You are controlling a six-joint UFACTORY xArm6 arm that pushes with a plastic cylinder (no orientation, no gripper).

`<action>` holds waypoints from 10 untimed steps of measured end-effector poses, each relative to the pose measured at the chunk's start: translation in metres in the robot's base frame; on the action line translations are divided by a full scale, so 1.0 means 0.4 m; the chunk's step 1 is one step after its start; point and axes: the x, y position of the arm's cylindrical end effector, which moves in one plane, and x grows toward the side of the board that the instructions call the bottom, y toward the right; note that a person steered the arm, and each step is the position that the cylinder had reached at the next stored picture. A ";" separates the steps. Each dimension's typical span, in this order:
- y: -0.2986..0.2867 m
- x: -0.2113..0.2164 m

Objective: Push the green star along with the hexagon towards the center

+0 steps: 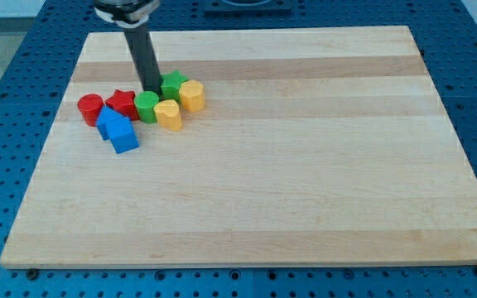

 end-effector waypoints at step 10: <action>0.220 0.058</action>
